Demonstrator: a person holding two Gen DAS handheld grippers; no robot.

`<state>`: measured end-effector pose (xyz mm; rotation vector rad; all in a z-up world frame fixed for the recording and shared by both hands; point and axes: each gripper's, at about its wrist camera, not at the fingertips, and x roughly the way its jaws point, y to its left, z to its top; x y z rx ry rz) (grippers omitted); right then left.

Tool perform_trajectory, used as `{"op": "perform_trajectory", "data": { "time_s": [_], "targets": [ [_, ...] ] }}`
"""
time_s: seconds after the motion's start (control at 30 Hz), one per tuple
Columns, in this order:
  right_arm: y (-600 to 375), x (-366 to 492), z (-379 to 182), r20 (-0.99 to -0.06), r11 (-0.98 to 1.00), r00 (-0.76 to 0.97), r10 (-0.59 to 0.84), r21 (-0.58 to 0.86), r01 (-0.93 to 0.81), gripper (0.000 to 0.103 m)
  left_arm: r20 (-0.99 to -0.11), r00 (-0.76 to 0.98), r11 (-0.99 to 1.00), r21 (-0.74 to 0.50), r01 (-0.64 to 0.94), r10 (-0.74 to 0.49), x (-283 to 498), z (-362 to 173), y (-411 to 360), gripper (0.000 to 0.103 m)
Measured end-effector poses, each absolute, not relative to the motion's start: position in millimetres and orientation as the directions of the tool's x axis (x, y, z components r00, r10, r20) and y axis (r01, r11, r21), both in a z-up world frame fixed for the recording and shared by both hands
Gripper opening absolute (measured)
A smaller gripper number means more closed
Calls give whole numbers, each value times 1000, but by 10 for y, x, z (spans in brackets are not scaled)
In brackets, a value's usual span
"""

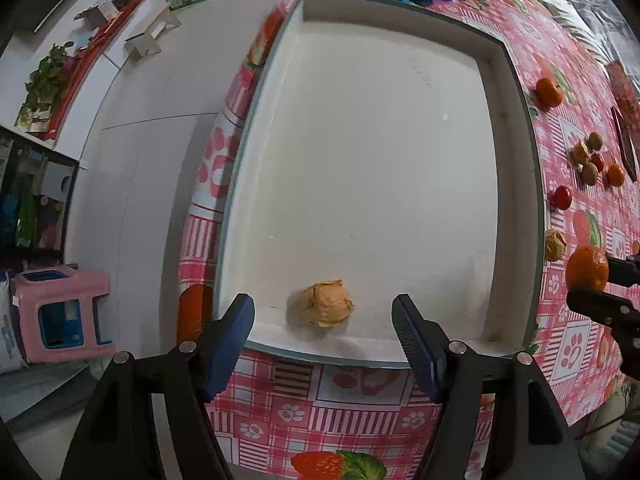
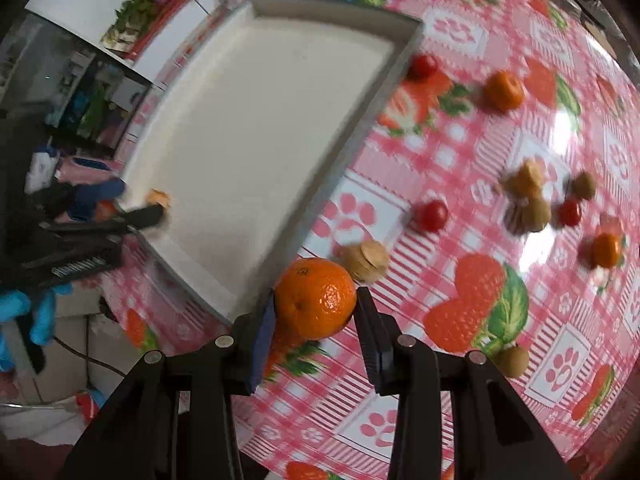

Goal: Organize fruits
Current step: 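Lower the mandarin orange into the white tray and open the right tool, then move both tools back over the scattered fruits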

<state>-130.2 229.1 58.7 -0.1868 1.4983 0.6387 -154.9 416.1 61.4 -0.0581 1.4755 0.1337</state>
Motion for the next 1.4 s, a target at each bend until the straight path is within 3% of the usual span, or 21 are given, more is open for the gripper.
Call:
{"op": "perform_trajectory", "data": {
  "time_s": [0.23,0.27,0.33,0.5,0.73,0.97,1.1,1.2,1.4],
  "targets": [
    [2760,-1173,620,-934,787,-93,345,342,-514,47,-991,107,983,63,-172,82,-1603,802,4261,73],
    [2807,-1173,615,-932,786,-98,350,349,-511,52,-990,110,983,66,-172,86,-1610,830,4260,73],
    [2786,-1123,685,-932,792,-86,353,346,-503,84,-988,116,983,78,-166,98,-1621,851,4237,73],
    [2468,-1059,731,-950,839,-45,308,293,-459,84,-990,106,989,76,-126,89,-1589,858,4091,73],
    [1378,-908,552,-983,951,-27,179,180,-252,85,-988,145,998,49,-32,53,-1380,998,3710,73],
    [511,-1016,239,-995,993,-89,49,58,-103,85,-978,207,993,41,113,17,-979,1231,3151,73],
    [181,-1103,129,-993,998,-113,32,37,-48,86,-977,212,986,37,166,1,-747,1278,2826,73],
    [-7,-1152,71,-990,999,-132,42,44,-13,95,-980,196,983,2,181,-35,-613,1269,2616,73],
    [-267,-1201,110,-986,996,-137,91,90,8,95,-986,123,988,-101,118,-116,-318,1095,2295,73]
  ]
}}
